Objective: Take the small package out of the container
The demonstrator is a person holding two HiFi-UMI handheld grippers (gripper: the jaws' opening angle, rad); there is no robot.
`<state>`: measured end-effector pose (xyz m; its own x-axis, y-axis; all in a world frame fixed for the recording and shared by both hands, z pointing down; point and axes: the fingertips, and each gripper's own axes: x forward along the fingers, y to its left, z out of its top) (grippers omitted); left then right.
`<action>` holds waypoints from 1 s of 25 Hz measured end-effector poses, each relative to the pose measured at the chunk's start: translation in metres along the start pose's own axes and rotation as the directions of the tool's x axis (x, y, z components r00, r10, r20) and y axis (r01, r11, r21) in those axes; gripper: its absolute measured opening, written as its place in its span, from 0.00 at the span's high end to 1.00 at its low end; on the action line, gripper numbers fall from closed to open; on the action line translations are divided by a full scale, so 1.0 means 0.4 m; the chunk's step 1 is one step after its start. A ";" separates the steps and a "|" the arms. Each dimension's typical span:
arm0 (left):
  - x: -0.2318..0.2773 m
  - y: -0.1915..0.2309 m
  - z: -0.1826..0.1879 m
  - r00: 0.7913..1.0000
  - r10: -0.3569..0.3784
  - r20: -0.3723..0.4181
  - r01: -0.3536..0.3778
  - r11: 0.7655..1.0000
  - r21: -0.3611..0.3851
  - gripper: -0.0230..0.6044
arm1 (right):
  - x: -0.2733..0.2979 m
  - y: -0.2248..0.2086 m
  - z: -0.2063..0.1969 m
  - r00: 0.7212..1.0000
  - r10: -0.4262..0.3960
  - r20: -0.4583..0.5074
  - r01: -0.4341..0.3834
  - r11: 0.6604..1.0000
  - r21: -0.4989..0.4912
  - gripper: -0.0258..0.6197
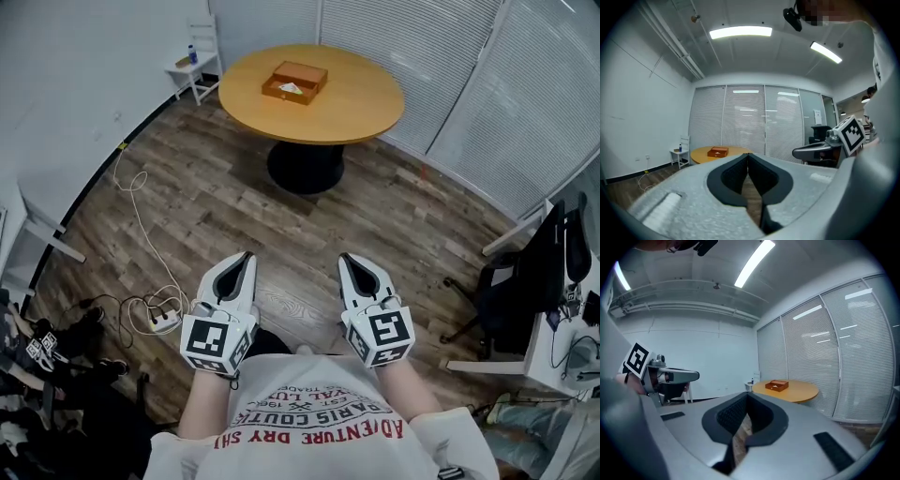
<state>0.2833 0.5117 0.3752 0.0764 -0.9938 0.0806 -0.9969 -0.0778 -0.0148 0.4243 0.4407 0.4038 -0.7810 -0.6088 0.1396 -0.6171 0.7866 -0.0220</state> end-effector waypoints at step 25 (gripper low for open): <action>0.248 0.538 0.029 0.996 -0.078 -0.051 0.076 0.996 -0.046 0.95 | 0.557 0.106 0.077 0.996 -0.063 -0.067 0.067 0.996 0.064 0.95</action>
<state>0.0767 0.3954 0.3685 0.1527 -0.9794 0.1324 -0.9881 -0.1490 0.0374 0.2211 0.3351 0.4034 -0.7323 -0.6487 0.2070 -0.6731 0.7356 -0.0760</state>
